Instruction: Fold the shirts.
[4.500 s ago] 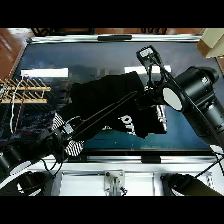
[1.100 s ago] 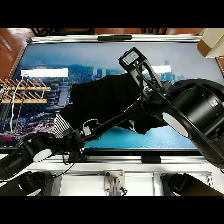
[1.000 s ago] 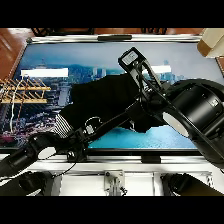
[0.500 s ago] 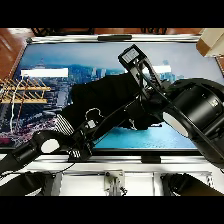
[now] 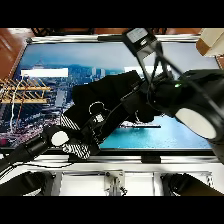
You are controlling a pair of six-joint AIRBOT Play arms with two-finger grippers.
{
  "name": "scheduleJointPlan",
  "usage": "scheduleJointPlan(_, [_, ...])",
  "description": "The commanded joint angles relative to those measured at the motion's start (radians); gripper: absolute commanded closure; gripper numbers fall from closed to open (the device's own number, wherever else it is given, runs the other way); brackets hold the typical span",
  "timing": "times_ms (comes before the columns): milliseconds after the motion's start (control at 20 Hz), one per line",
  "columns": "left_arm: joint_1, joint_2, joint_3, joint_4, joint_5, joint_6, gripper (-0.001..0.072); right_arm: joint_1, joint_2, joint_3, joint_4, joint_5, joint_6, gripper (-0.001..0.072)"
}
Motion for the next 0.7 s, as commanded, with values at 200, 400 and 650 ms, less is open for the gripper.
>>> scheduleJointPlan(200, [0.026,0.117,0.056,0.080,-0.232,0.095,0.0662,0.000,0.004,0.049,-0.149,0.100,0.002,0.0651])
scheduleJointPlan(400, [0.011,0.124,0.067,0.107,-0.298,0.124,0.0663,0.000,0.003,0.049,-0.159,0.079,0.010,0.0651])
scheduleJointPlan(650, [-0.068,0.122,0.085,0.353,-0.328,0.114,0.0663,0.000,0.004,0.049,-0.159,0.038,0.037,0.0651])
